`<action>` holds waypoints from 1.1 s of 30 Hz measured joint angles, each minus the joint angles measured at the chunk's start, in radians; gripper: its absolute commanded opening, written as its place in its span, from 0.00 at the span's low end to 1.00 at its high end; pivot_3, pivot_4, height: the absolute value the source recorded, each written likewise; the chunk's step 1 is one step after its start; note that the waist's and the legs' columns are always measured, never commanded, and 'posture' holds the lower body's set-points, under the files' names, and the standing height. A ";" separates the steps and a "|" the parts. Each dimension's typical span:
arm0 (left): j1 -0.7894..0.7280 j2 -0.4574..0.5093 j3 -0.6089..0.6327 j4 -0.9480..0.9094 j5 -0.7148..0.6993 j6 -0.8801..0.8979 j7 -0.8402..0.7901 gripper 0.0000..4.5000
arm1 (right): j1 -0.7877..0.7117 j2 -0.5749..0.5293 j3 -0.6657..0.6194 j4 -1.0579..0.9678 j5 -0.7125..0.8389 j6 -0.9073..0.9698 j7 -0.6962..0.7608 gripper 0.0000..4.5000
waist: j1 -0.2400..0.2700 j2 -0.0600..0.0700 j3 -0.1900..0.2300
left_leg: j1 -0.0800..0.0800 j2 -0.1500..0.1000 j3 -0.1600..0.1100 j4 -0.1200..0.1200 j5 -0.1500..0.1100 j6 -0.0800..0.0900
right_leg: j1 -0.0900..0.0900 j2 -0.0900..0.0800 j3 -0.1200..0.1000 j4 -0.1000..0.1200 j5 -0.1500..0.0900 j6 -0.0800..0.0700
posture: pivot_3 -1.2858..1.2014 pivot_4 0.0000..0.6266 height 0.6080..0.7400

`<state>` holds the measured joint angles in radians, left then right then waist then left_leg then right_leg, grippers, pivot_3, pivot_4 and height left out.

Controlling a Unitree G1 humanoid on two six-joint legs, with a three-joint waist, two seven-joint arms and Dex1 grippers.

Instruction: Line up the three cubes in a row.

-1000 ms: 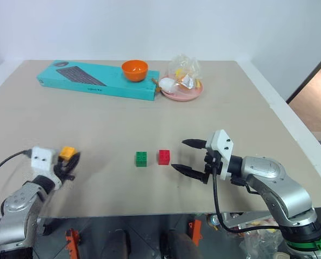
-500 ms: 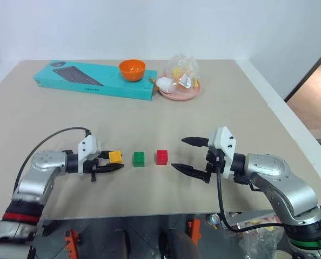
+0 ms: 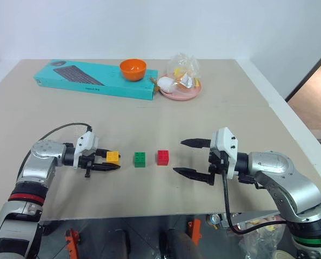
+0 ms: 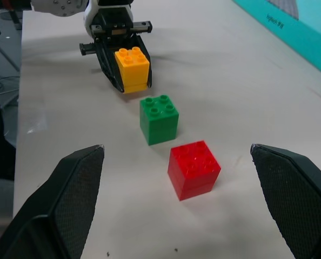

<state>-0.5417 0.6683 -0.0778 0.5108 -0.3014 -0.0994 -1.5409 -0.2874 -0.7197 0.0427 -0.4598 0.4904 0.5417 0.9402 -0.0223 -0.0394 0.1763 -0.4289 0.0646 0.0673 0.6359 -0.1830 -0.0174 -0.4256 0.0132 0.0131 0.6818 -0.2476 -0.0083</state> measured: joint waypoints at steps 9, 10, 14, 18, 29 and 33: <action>0.001 -0.001 -0.003 0.037 0.041 -0.086 -0.001 0.30 | -0.002 0.000 0.000 0.033 -0.004 -0.017 0.021 1.00 | 0.000 0.000 0.000 | 0.000 0.000 0.000 0.000 0.000 0.000 | 0.000 0.000 0.000 0.000 0.000 0.000 | 0.52 0.24 1.00; 0.001 -0.002 -0.004 0.042 0.047 -0.093 0.000 0.30 | -0.002 0.000 0.000 0.033 -0.005 -0.018 0.024 1.00 | 0.000 0.000 0.000 | 0.000 0.000 0.000 0.000 0.000 0.000 | 0.000 0.000 0.000 0.000 0.000 0.000 | 0.52 0.24 1.00; 0.000 -0.006 -0.006 0.062 0.058 -0.112 -0.003 0.30 | -0.004 0.000 0.000 0.035 -0.006 -0.024 0.034 1.00 | 0.000 0.000 0.000 | 0.000 0.000 0.000 0.000 0.000 0.000 | 0.000 0.000 0.000 0.000 0.000 0.000 | 0.52 0.24 1.00; -0.012 -0.011 -0.010 0.071 0.067 -0.112 -0.007 0.60 | -0.006 0.000 0.000 0.041 -0.006 -0.025 0.035 1.00 | 0.000 0.000 0.000 | 0.000 0.000 0.000 0.000 0.000 0.000 | 0.001 0.000 0.000 0.000 0.000 0.000 | 0.52 0.24 1.00; -0.012 0.025 -0.003 -0.034 0.037 0.008 0.001 0.98 | -0.002 0.000 -0.002 0.042 -0.006 -0.026 0.032 1.00 | -0.001 0.000 0.000 | 0.000 0.001 0.000 0.001 0.000 0.000 | 0.000 0.001 0.000 0.000 0.000 0.000 | 0.52 0.24 1.00; 0.061 0.100 0.043 -0.263 -0.052 0.208 0.021 0.98 | 0.008 0.000 -0.010 0.038 -0.003 -0.027 0.021 1.00 | -0.001 0.000 0.000 | 0.000 0.002 0.000 0.000 0.000 0.000 | 0.000 0.000 0.000 0.001 0.000 0.000 | 0.52 0.24 1.00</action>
<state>-0.4812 0.7682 -0.0345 0.2475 -0.3535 0.1087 -1.5196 -0.2790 -0.7197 0.0331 -0.4215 0.4871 0.5152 0.9611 -0.0237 -0.0392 0.1764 -0.4288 0.0664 0.0671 0.6360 -0.1830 -0.0175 -0.4256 0.0131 0.0132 0.6825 -0.2476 -0.0080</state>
